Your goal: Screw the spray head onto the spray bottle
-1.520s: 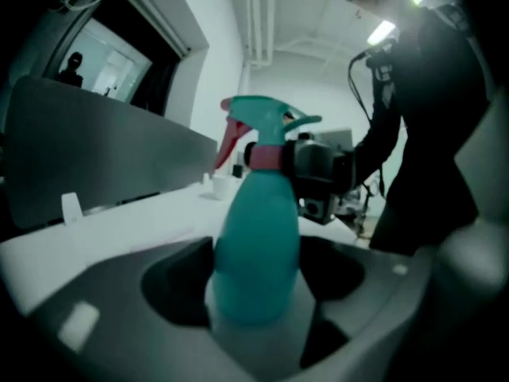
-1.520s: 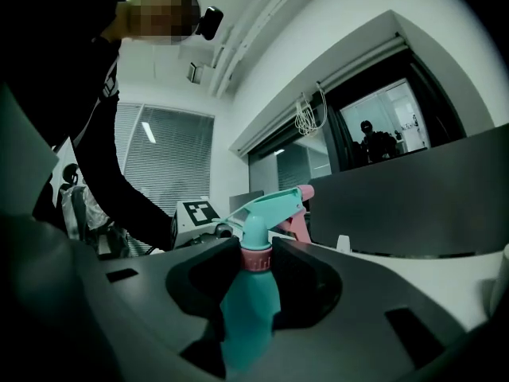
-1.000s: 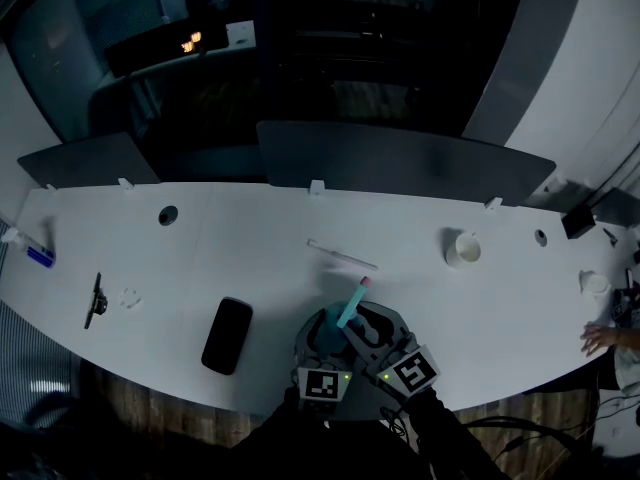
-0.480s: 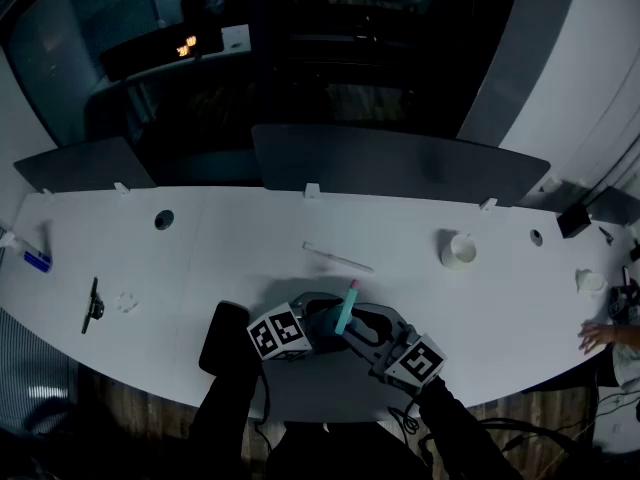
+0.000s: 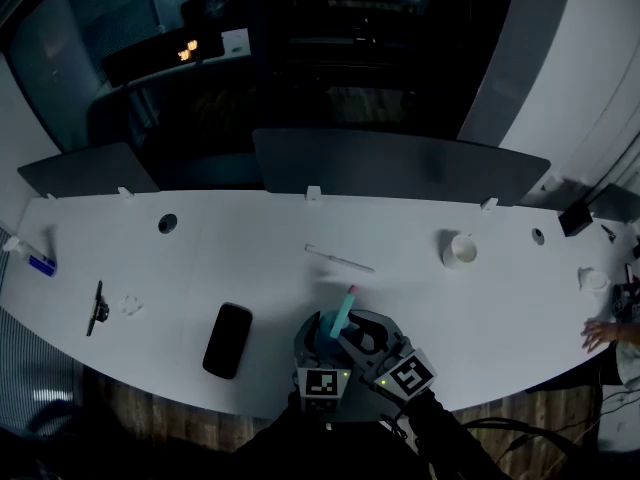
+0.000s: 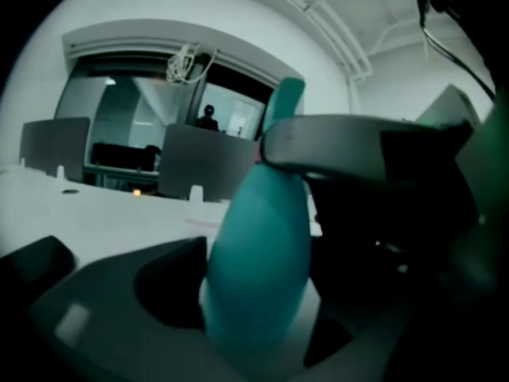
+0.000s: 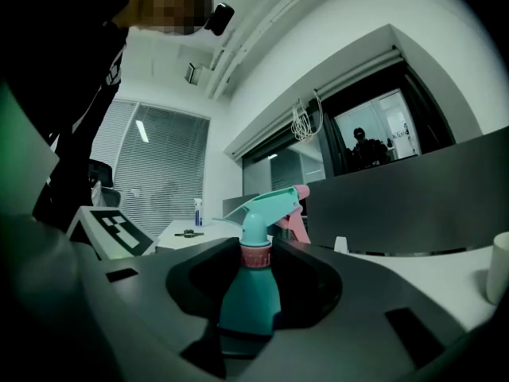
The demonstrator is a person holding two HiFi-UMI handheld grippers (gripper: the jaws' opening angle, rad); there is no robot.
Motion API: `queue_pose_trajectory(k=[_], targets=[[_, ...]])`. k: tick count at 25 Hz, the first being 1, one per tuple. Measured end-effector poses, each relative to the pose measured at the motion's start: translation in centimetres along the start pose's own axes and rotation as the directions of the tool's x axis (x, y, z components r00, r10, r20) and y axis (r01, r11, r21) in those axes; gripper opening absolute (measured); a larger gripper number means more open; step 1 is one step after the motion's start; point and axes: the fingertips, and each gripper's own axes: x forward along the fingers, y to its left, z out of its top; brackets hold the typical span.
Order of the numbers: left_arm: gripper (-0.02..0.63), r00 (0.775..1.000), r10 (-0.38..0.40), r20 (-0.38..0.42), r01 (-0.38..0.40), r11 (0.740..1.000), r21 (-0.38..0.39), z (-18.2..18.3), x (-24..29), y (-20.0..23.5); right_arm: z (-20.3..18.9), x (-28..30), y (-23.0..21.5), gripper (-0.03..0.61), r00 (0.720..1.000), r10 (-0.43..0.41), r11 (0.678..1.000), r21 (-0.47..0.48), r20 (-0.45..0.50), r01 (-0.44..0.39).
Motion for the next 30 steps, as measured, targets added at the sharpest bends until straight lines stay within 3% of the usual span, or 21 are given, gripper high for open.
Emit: queue_pose_trajectory(k=[2, 4, 7, 10, 13, 17, 21, 26, 28, 29, 30], targets=[[0.39, 1.0, -0.008, 0.003, 0.008, 1.0, -0.004, 0.0, 0.0, 0.0, 0.1, 0.1, 0.1, 0.133, 1.0, -0.007, 1.0, 0.003, 0.007, 0.007], [0.394, 0.995, -0.094, -0.013, 0.094, 0.995, 0.013, -0.2, 0.0, -0.3, 0.1, 0.0, 0.1, 0.133, 1.0, -0.003, 1.0, 0.011, 0.006, 0.003], [0.397, 0.982, -0.186, -0.034, 0.189, 0.976, 0.108, -0.3, -0.5, -0.7, 0.0, 0.0, 0.2, 0.135, 1.0, 0.006, 1.0, 0.008, -0.006, -0.006], [0.397, 0.979, -0.203, -0.025, 0.204, 0.963, 0.174, 0.1, -1.1, -0.8, -0.2, 0.1, 0.6, 0.137, 1.0, 0.0, 1.0, -0.009, -0.012, 0.0], [0.424, 0.979, -0.204, 0.012, 0.201, 0.972, 0.124, 0.5, -1.6, -0.4, -0.5, -0.3, 0.6, 0.228, 1.0, -0.015, 1.0, 0.006, -0.019, 0.015], [0.434, 0.984, -0.174, 0.035, 0.169, 0.979, 0.112, 1.0, -2.5, 0.7, 0.1, -1.7, 0.0, 0.234, 0.999, -0.049, 0.999, -0.012, -0.008, 0.048], [0.434, 0.992, -0.109, 0.055, 0.107, 0.993, 0.044, 1.8, -4.0, 1.7, 0.2, -3.2, 0.3, 0.233, 0.999, -0.039, 0.998, -0.04, -0.018, 0.038], [0.432, 0.995, -0.046, 0.083, 0.045, 0.999, 0.02, 2.1, -6.3, 1.5, 0.6, -5.4, 0.2, 0.233, 0.998, -0.065, 0.998, -0.002, 0.015, 0.065], [0.363, 0.995, 0.01, 0.1, -0.01, 1.0, -0.002, 2.7, -7.6, 1.6, 0.6, -6.2, 0.3, 0.233, 0.998, -0.067, 0.998, -0.013, 0.012, 0.068], [0.28, 0.992, 0.055, 0.117, -0.056, 0.998, 0.001, 3.3, -8.3, 1.9, 0.4, -6.6, 0.1, 0.232, 0.997, -0.077, 0.997, -0.03, -0.005, 0.077], [0.118, 0.986, 0.103, 0.131, -0.106, 0.994, 0.015, 3.9, -8.8, 2.3, 0.1, -6.8, -0.2, 0.207, 0.994, -0.1, 0.994, -0.052, -0.038, 0.098]])
